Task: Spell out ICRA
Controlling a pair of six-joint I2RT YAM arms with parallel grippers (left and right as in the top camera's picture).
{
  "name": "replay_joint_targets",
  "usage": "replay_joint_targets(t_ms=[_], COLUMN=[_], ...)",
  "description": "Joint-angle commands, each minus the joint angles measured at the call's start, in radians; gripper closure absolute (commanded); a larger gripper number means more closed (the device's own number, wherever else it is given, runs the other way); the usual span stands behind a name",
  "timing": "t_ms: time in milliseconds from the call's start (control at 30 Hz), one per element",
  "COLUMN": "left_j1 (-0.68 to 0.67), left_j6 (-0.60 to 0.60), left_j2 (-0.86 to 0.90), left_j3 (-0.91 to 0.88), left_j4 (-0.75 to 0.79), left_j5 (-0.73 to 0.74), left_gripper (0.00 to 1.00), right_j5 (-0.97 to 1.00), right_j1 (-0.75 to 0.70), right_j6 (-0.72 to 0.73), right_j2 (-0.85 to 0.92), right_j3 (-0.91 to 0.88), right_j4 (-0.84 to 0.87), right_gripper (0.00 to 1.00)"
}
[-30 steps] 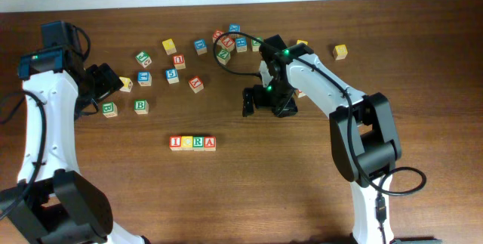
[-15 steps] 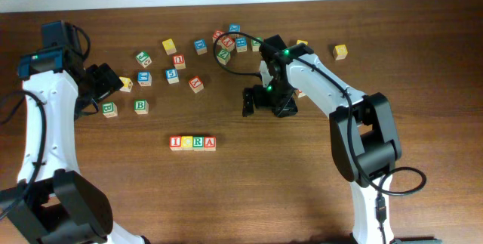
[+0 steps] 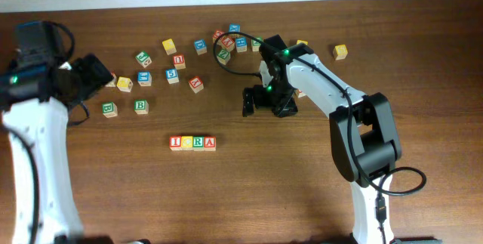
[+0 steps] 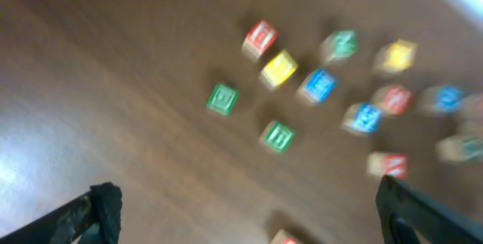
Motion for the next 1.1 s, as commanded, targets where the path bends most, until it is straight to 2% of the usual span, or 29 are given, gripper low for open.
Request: replay_joint_targets(t_ms=[0, 100, 333, 400, 600, 900, 1067], left_j1=[0.002, -0.002, -0.002, -0.004, -0.044, -0.055, -0.055], left_j6=[-0.013, -0.012, -0.013, -0.013, -0.013, -0.013, -0.021], left_j2=[-0.113, -0.191, -0.401, -0.430, -0.506, -0.632, -0.708], left_j3=[-0.101, -0.230, -0.731, -0.826, -1.089, -1.318, -1.474], left_j4=[0.131, 0.309, 1.009, 1.120, 1.349, 1.434, 1.618], left_j5=[0.009, 0.026, 0.169, 0.188, 0.190, 0.190, 0.187], left_gripper=[0.01, 0.01, 0.01, 0.01, 0.01, 0.01, 0.01], right_j5=[0.010, 0.009, 0.009, 0.010, 0.009, 0.010, 0.009], right_j1=[0.000, 0.000, 0.000, 0.000, 0.000, 0.000, 0.000], right_j6=[-0.010, -0.010, -0.010, -0.010, -0.010, -0.010, -0.010], right_j2=[0.010, 0.010, 0.010, 0.010, 0.010, 0.010, 0.010], right_j3=[0.003, 0.003, 0.003, 0.003, 0.003, 0.003, 0.003], right_j4=[0.003, 0.003, 0.003, 0.003, 0.003, 0.003, 0.003], right_gripper=[0.02, 0.02, 0.02, 0.02, 0.02, 0.02, 0.02])
